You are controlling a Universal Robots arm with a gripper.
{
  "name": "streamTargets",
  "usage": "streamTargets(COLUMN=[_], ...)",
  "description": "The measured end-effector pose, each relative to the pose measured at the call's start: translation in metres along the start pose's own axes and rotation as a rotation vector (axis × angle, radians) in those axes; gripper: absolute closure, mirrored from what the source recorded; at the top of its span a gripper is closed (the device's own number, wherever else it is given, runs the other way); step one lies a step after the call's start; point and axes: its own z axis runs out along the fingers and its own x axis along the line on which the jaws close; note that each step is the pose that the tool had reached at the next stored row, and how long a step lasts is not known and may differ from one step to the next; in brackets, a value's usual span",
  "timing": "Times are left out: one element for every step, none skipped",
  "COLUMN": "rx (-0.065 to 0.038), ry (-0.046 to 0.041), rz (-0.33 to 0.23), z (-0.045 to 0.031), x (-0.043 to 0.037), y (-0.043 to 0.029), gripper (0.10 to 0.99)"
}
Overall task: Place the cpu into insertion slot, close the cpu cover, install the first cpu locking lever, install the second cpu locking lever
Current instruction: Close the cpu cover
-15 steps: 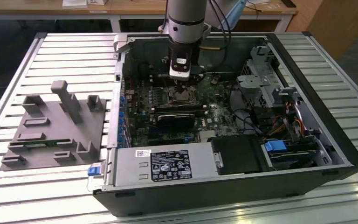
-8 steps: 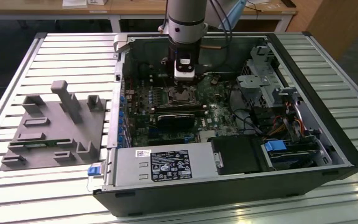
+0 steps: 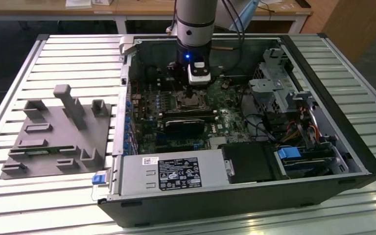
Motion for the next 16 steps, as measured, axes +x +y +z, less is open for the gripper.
streamTargets(rx=[0.0,0.0,0.0,-0.001,-0.001,-0.001,-0.001,-0.001,-0.001,-0.001,-0.002,-0.002,-0.002,-0.002,-0.002,-0.002], ry=[0.0002,0.0003,0.0005,0.0006,0.0008,0.0009,0.0011,0.0012,0.0014,0.0015,0.0017,0.0019,0.002,0.0022,0.0023,0.0025], rz=[-0.018,-0.036,-0.054,-0.073,-0.092,-0.109,-0.127,-0.145,-0.163,-0.182,-0.199,-0.219,-0.237,-0.255,-0.273,-0.291], z=[0.0003,0.0005,0.0008,0.0011,0.0014,0.0017,0.002,0.0022,0.0025,0.0027,0.0029,0.0032,0.0034,0.0036,0.0038,0.004], x=[0.0,0.0,0.0,0.0,0.0,0.0,0.0,0.0,0.0,0.0,0.0,0.0,0.0,0.0,0.0,0.0], y=[0.0,0.0,0.0,0.0,0.0,0.0,0.0,0.0,0.0,0.0,0.0,0.0,0.0,0.0,0.0,0.0], gripper=[0.98,0.98,0.98,0.98,0.98,0.98,0.98,0.98,0.98,0.98,0.98,0.98,0.98,0.98,0.98,0.98])
